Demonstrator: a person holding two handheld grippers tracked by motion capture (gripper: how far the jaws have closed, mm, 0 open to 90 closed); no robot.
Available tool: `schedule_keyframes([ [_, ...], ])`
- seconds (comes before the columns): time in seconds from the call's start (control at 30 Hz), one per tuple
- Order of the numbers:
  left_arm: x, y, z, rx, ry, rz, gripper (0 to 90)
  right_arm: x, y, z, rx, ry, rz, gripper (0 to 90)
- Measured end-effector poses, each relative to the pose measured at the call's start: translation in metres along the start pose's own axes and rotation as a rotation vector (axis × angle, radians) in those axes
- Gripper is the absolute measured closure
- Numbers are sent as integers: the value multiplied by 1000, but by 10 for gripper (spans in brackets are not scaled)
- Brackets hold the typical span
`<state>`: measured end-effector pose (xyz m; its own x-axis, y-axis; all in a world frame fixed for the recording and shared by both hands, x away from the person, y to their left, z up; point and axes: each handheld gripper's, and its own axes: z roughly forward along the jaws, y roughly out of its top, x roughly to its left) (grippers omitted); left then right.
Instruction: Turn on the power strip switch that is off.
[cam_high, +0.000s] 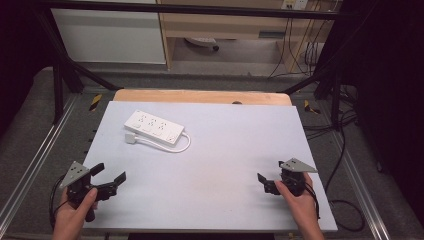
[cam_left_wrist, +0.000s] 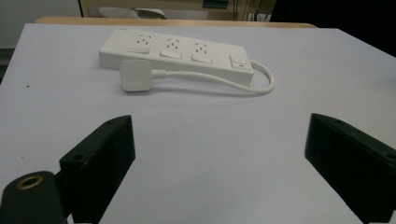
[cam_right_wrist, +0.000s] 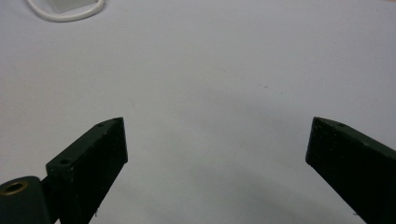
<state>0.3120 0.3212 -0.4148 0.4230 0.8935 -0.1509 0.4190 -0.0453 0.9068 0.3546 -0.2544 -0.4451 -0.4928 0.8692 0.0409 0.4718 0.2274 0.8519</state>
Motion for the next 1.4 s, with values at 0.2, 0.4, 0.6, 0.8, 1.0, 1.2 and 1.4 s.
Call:
schedule_keyframes([
  [0.2, 1, 0, -1, -4, -7, -4, 83, 2, 0, 0, -3, 10, -7, 61],
  [0.4, 1, 1, -2, -15, -15, -2, 81, 2, 1, 0, -21, 20, -4, 54],
  [0.6, -1, 3, -4, -25, -18, -2, 81, 4, 1, 0, -21, 24, 0, 44],
  [0.8, 0, 6, -4, -17, -17, 0, 83, 5, 1, -1, -28, 23, 11, 37],
  [1.0, 1, 23, 0, -17, -11, 11, 82, 6, 1, -2, -34, 28, 6, 38],
  [1.2, 3, 36, 7, -17, -11, 14, 85, 8, 2, -2, -35, 35, -1, 37],
  [1.4, 2, 46, 12, -25, -17, 22, 83, 9, 3, -2, -41, 36, -5, 35],
])
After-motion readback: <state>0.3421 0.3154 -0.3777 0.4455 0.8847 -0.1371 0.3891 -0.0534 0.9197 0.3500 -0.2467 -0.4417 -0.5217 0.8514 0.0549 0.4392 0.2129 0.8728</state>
